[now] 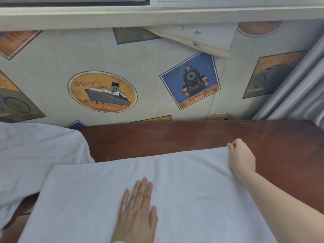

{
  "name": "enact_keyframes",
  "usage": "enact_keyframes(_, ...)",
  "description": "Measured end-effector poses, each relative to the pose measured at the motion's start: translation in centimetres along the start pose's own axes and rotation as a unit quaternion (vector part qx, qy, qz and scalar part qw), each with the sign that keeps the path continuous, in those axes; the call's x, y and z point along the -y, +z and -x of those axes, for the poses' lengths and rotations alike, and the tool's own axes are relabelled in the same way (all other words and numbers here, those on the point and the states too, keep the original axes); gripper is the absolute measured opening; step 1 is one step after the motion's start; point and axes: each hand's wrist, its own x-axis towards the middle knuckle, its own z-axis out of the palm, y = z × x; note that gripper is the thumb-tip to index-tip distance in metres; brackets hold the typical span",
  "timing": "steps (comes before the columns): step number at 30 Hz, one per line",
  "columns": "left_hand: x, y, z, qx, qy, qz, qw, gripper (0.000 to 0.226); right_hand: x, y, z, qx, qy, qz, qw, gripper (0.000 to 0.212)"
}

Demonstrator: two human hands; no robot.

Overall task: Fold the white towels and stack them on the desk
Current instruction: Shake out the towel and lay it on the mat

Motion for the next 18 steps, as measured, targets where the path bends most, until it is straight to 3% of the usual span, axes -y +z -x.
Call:
enact_keyframes(10, -0.2, -0.2, 0.2, 0.010, -0.002, -0.009, 1.000, 0.064, -0.1, 0.5, -2.1, 0.013, -0.079, 0.139, 0.987, 0.024)
enact_keyframes(12, -0.3, -0.5, 0.2, 0.015, -0.004, -0.018, 1.000, 0.064, 0.4, 0.5, -1.9, -0.020, -0.083, 0.142, 0.986, 0.020)
enact_keyframes(16, -0.5, -0.8, 0.5, 0.036, -0.011, -0.025, 0.999, 0.063, 1.9, 1.6, 1.4, -0.062, -0.249, 0.156, 0.954, 0.035)
enact_keyframes(18, -0.5, -0.9, 0.5, 0.044, -0.014, -0.024, 0.999, 0.063, 1.4, 2.0, 3.1, 0.039, -0.295, 0.191, 0.935, 0.049)
